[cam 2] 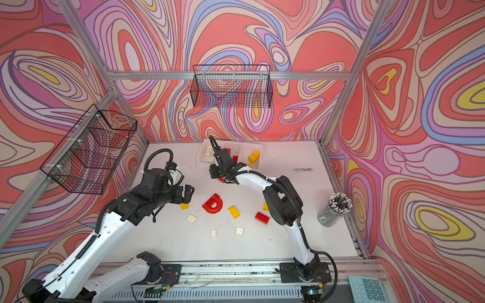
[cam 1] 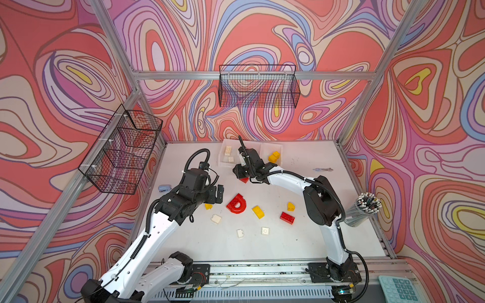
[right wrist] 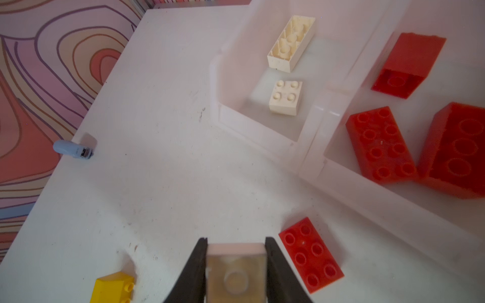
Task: Sort the legos into containers by color
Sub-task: Place the lego in the container.
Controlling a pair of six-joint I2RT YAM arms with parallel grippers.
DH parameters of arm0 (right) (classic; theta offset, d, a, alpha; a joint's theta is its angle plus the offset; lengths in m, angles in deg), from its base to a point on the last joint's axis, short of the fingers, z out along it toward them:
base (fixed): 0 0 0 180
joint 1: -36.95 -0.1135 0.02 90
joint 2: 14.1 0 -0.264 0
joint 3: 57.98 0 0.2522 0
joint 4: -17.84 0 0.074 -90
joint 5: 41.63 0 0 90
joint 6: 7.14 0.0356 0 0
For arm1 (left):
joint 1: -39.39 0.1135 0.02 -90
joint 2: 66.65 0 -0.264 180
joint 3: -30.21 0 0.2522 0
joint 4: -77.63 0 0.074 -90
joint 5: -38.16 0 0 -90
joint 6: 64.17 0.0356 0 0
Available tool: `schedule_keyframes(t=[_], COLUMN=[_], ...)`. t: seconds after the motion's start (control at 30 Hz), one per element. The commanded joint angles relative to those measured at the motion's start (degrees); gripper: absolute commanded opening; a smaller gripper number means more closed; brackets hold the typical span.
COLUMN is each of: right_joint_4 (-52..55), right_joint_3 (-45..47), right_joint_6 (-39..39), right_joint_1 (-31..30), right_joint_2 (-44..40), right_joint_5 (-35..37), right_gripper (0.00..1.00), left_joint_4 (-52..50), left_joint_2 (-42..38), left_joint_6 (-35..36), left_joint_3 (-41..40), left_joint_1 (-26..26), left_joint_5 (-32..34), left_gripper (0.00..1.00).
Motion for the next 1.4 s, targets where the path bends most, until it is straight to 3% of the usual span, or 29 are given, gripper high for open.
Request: schedule_keyframes(t=[0.0, 0.37, 0.77, 1.1, 1.37], right_joint_4=[-5.89, -18.03, -21.09, -19.92, -19.31], right_joint_3=[-3.87, -12.76, -24.02, -28.2, -28.64], right_joint_6=[3.46, 10.79, 12.86, 16.18, 15.95], right_joint_1=[1.9, 5.55, 6.35, 7.09, 7.18], right_joint_2=[2.53, 11.35, 19.39, 22.75, 22.91], right_joint_5=[-7.22, -15.07, -12.38, -8.65, -8.09], right_gripper=[0.18, 0.18, 0.17, 0.2, 0.44], left_joint_4=[0.68, 0.93, 1.07, 1.15, 1.12], left_joint_2=[0.02, 0.64, 0.64, 0.9, 1.08], left_joint_6=[0.18, 0.06, -0.16, -0.14, -0.05], left_joint_3=[-0.8, -0.94, -0.87, -0.87, -0.87], left_joint_1=[0.23, 0.18, 0.25, 0.21, 0.24], left_joint_5=[-0.79, -2.58, -3.67, -4.03, -4.25], left_gripper=[1.0, 1.0, 1.0, 1.0, 1.0])
